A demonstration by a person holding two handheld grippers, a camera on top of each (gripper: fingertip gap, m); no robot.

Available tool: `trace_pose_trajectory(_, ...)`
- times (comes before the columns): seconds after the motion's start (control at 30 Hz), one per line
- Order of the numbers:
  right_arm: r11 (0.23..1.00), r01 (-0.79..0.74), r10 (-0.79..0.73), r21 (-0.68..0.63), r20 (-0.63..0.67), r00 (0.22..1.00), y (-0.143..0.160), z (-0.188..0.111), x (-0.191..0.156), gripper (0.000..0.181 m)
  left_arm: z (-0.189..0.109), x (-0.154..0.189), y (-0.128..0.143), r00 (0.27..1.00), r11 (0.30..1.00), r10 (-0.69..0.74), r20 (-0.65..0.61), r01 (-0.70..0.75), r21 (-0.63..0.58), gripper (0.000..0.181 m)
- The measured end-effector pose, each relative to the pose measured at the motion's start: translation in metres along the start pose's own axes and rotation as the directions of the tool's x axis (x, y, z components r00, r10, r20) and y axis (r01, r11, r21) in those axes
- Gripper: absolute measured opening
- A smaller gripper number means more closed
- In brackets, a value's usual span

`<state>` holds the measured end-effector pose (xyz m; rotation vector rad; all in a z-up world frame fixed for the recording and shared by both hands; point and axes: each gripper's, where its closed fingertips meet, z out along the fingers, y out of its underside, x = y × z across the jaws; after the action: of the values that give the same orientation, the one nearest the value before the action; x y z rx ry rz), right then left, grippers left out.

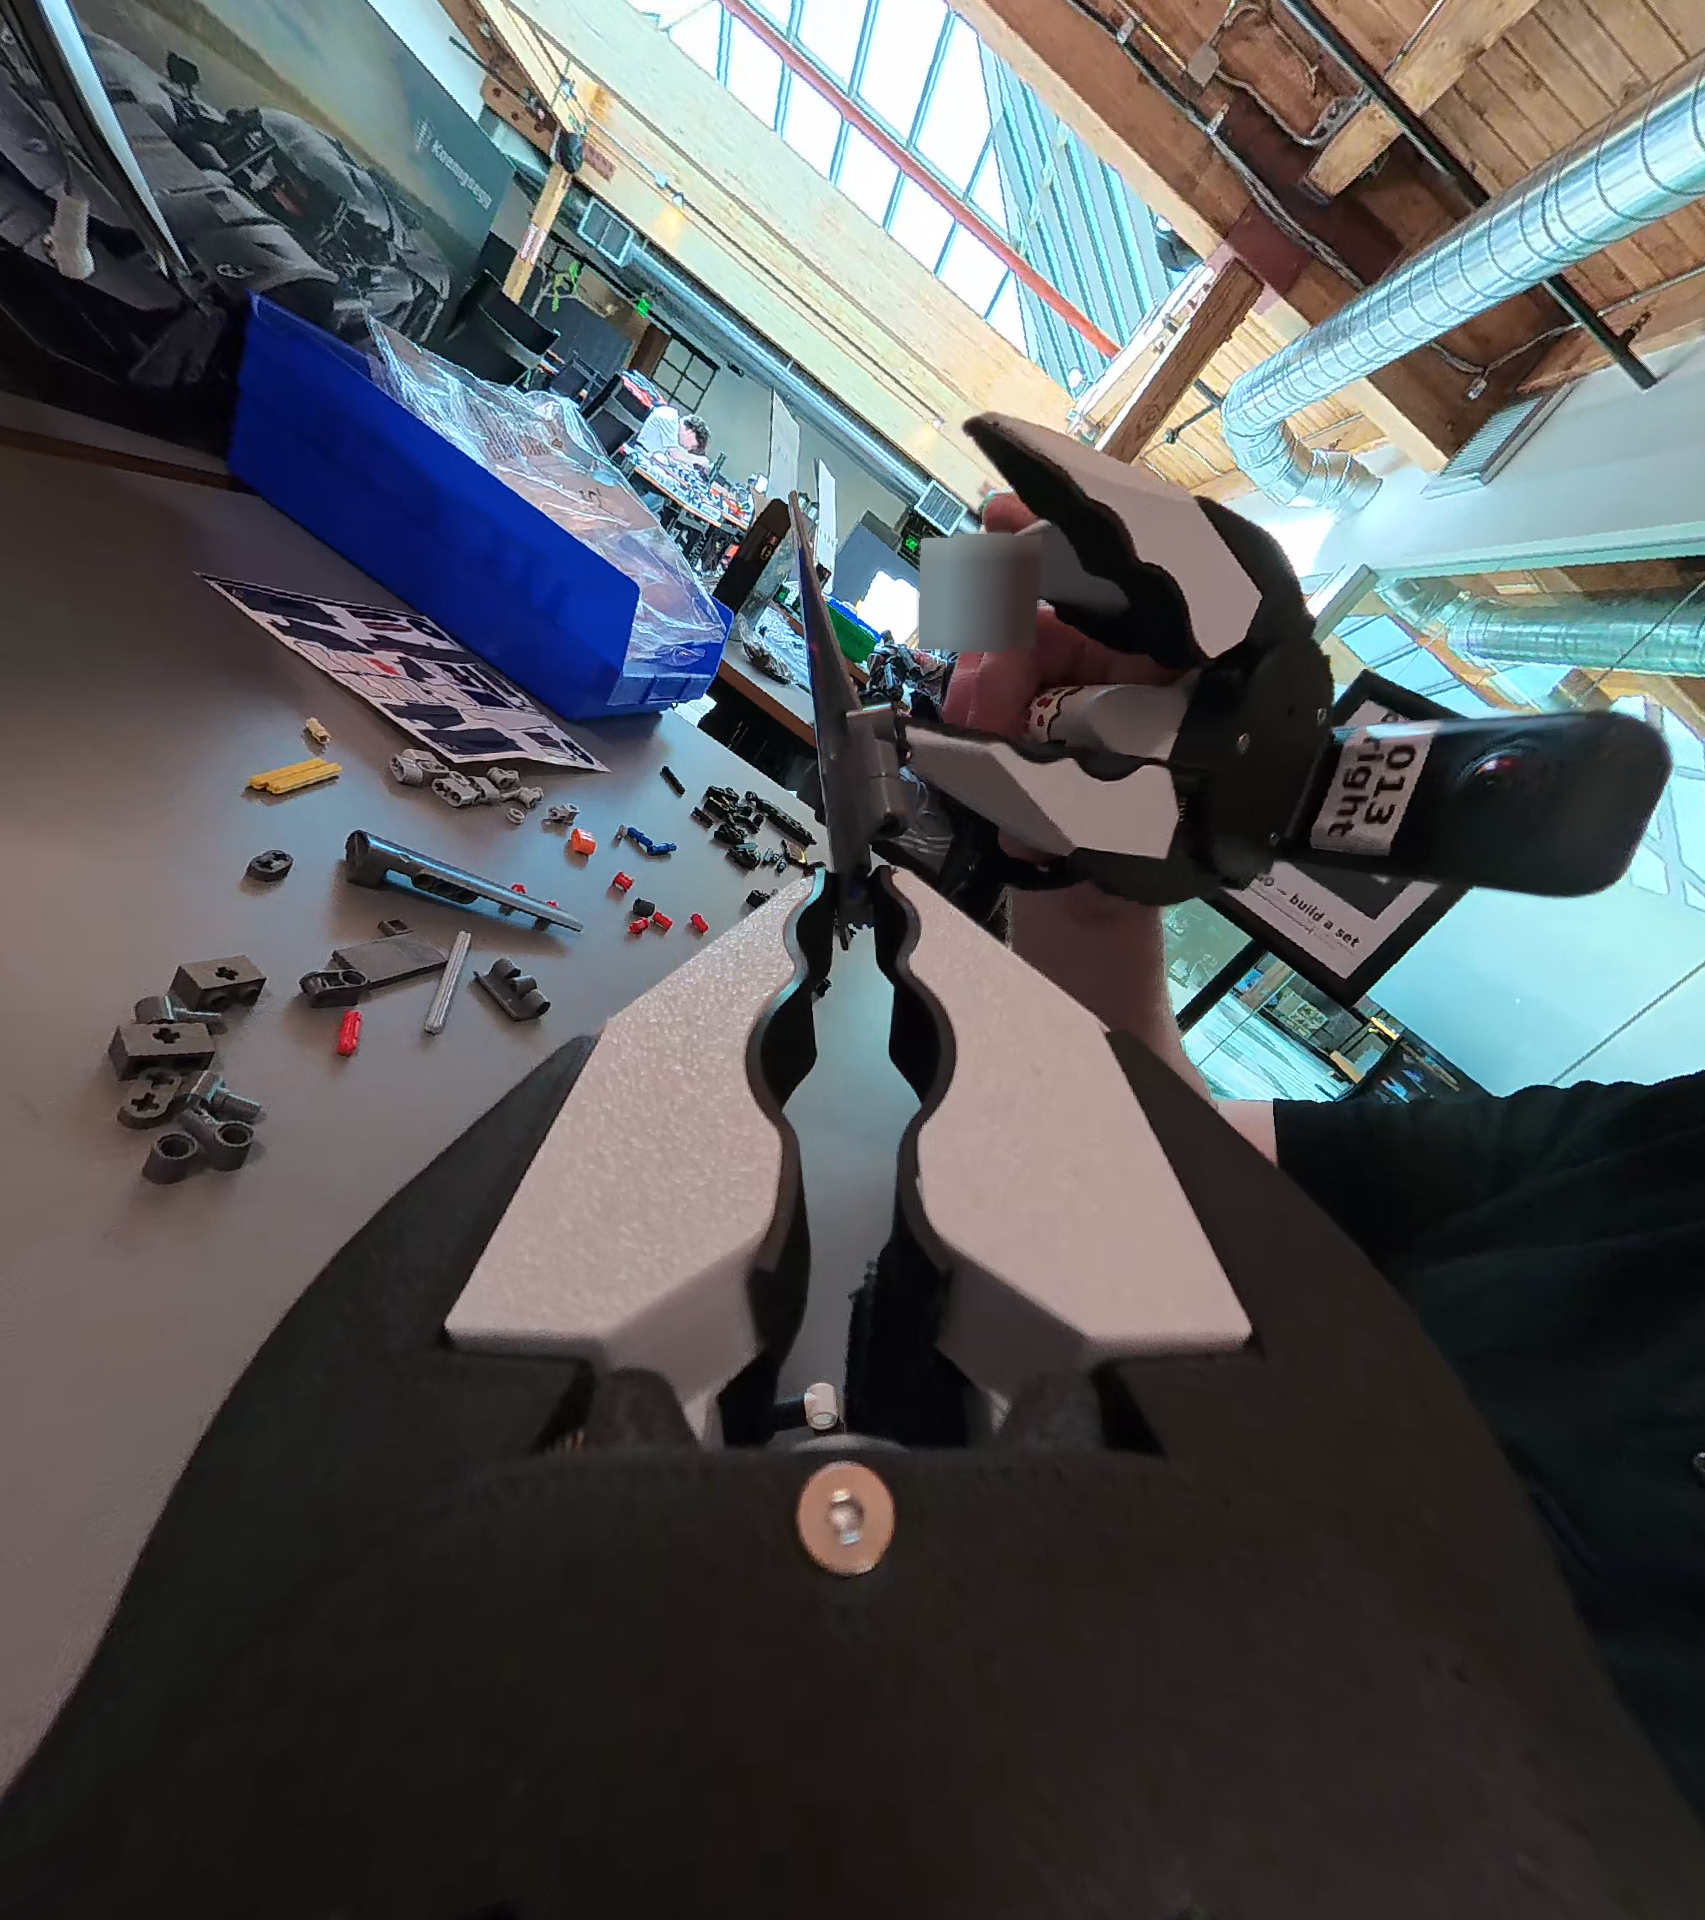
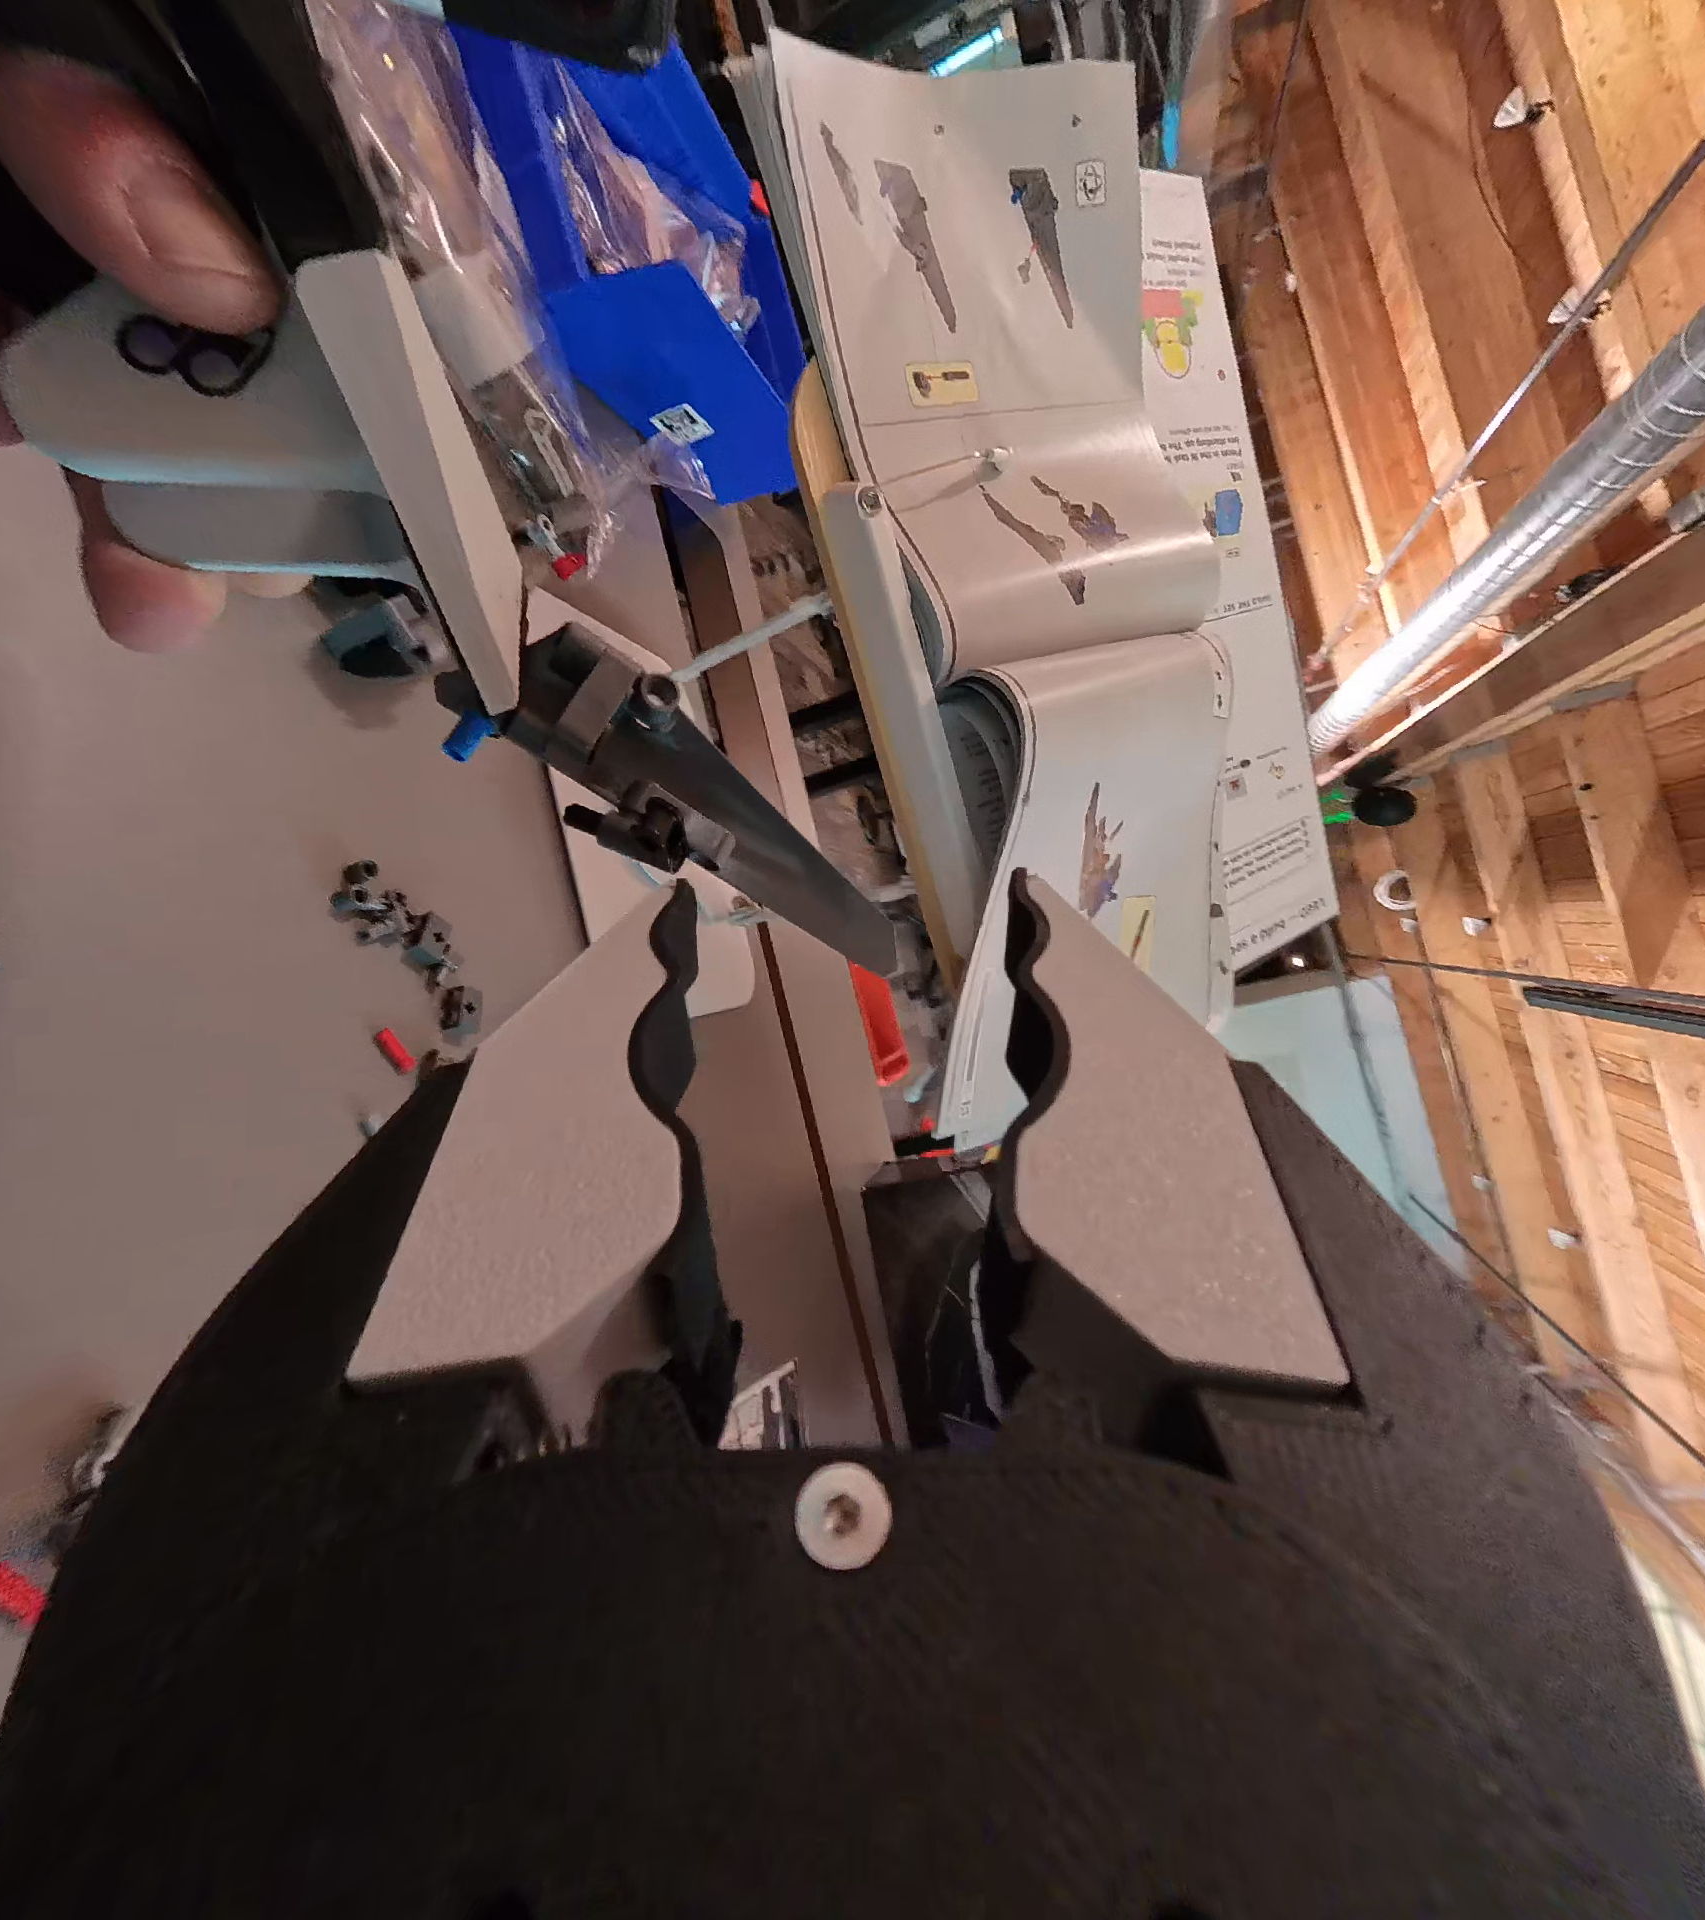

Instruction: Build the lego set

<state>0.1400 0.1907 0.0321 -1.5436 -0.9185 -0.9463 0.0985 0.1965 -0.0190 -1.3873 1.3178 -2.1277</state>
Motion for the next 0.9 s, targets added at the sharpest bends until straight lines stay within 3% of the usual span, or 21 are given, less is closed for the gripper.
trace_pose_trajectory(0.2, 0.972, -0.224, 0.205, 0.069, 0.211, 0.956, -0.007, -0.015, 0.007, 0.045, 0.003, -0.001, 0.004, 1.0, 1.0, -0.006, 0.0, 0.006, -0.013, 0.004)
trace_pose_trajectory(0.3, 0.925, -0.378, 0.327, 0.038, 0.427, 0.843, -0.014, -0.021, 0.007, 0.04, 0.004, -0.002, 0.005, 1.0, 1.0, -0.005, 0.001, 0.005, -0.02, 0.004)
trace_pose_trajectory(0.43, 0.902, -0.429, 0.371, -0.049, 0.597, 0.711, -0.011, -0.012, 0.006, 0.031, 0.005, -0.002, 0.007, 1.0, 1.0, 0.0, 0.005, 0.001, -0.031, 0.004)
trace_pose_trajectory(0.57, 0.905, -0.396, 0.376, -0.157, 0.733, 0.567, -0.009, 0.0, -0.015, 0.028, 0.007, -0.002, 0.01, 1.0, 0.999, 0.006, 0.008, -0.005, -0.043, 0.004)
trace_pose_trajectory(0.9, 0.951, -0.163, 0.309, -0.263, 0.828, 0.468, -0.001, 0.017, -0.047, 0.016, 0.011, -0.005, 0.018, 1.0, 0.997, -0.002, 0.008, 0.002, -0.078, 0.004)
